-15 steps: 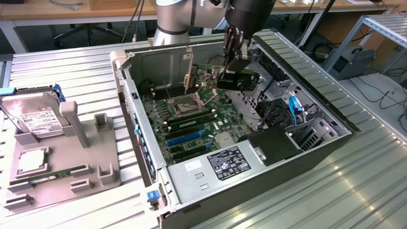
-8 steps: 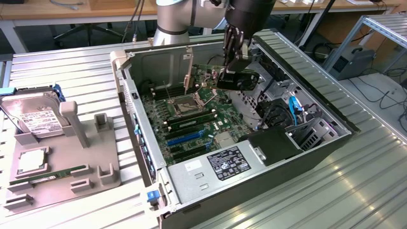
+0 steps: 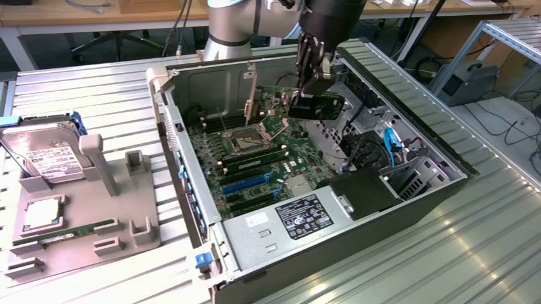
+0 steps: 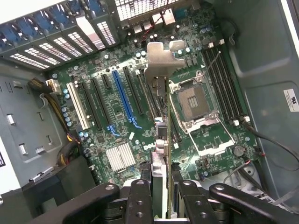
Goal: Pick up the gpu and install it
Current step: 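Insert the gpu into the slot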
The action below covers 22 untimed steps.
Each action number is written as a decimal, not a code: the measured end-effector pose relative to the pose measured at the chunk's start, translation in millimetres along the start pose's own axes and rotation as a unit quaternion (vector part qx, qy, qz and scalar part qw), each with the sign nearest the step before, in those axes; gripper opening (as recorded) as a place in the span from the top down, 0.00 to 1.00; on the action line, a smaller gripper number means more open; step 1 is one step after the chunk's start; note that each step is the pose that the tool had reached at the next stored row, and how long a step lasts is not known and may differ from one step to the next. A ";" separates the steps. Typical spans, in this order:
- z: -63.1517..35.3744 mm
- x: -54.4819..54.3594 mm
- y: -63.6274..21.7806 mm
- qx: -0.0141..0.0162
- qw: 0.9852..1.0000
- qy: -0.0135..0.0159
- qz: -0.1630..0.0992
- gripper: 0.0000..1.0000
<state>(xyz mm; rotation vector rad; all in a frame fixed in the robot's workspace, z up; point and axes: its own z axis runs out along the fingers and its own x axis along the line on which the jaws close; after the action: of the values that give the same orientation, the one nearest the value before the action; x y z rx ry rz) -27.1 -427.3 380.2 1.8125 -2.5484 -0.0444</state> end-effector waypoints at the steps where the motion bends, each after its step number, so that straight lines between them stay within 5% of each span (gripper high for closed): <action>1: 0.0 0.0 0.0 0.000 1.000 0.000 -0.001 0.73; 22: 0.1 0.0 0.0 0.000 1.000 0.001 -0.020 0.73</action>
<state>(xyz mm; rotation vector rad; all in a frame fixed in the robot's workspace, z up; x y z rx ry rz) -27.1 -427.3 380.2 1.8624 -2.5114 -0.0440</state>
